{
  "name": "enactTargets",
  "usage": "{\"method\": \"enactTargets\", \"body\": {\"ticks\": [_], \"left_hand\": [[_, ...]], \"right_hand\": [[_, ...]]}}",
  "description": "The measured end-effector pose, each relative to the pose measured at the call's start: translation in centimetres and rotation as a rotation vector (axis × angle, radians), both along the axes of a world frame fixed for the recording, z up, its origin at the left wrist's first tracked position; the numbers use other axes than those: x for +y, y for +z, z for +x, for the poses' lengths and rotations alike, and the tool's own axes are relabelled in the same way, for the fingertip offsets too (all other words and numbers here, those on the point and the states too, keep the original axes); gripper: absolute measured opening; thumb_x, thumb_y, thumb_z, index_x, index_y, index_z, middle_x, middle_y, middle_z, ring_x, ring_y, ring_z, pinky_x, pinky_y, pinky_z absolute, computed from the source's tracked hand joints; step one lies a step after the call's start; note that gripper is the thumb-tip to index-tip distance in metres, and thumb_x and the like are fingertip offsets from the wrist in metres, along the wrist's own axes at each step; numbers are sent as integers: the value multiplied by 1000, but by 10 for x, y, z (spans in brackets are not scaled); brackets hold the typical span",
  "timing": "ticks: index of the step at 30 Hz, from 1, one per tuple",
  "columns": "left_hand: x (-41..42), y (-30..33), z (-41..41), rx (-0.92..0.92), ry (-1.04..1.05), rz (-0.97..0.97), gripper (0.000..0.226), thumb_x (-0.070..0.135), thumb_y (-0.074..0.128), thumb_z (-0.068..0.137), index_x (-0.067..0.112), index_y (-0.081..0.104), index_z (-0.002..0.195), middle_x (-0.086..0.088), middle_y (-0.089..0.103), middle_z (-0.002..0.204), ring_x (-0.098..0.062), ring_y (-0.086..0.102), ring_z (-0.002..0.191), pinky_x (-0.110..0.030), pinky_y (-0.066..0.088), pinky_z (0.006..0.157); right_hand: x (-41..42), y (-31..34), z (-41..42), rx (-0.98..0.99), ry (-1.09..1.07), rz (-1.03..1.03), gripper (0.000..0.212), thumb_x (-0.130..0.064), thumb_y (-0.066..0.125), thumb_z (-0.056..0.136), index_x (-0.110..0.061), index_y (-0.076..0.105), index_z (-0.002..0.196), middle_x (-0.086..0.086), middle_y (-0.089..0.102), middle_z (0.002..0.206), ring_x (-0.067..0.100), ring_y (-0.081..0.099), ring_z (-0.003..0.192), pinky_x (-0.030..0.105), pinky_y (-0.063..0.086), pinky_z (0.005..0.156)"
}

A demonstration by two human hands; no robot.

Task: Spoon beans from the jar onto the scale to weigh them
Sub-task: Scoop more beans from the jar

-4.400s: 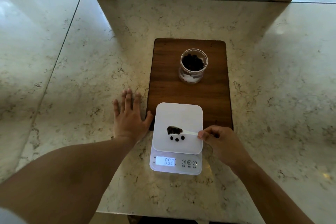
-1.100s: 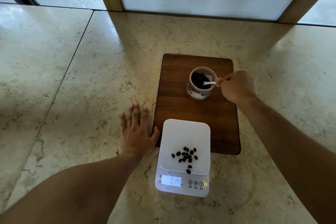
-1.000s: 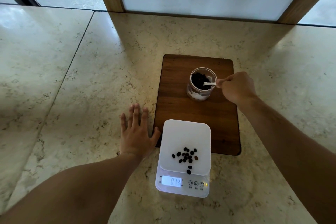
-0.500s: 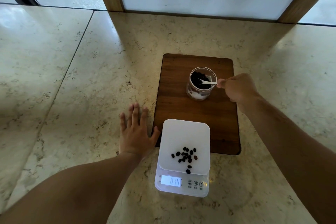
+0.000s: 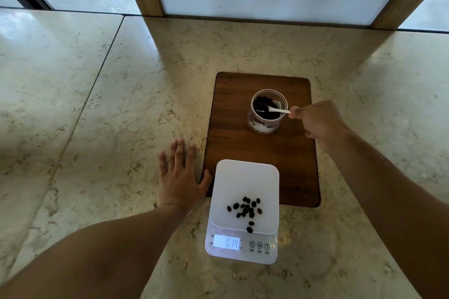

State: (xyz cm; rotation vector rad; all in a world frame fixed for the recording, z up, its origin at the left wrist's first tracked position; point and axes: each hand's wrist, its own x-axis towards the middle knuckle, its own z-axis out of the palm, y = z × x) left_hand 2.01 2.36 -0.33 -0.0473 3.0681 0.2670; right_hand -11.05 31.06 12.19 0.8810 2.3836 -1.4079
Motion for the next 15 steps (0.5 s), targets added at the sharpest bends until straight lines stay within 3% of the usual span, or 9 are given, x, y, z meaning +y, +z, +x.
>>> {"method": "enactTargets", "body": {"ticks": [10,15], "left_hand": [[0,1,1,1,-1,11,81,58,27,91,13,15,157,-16,5,166,-25,-12,152,-54,-2,122],[-1,-1,1,5,2,13,81,58,28,91,13,14,157,-17,5,166,-25,-12,152,-55,-1,122]], "right_hand": [[4,5,4,-12,11,-46,19,-23,73,87,-5,71,91,3,49,68,16,43,56,28,39,50],[7,9,7,-12,-1,-73,25,-23,71,89,-2,71,102,2,46,68,15,40,55,27,37,51]]}}
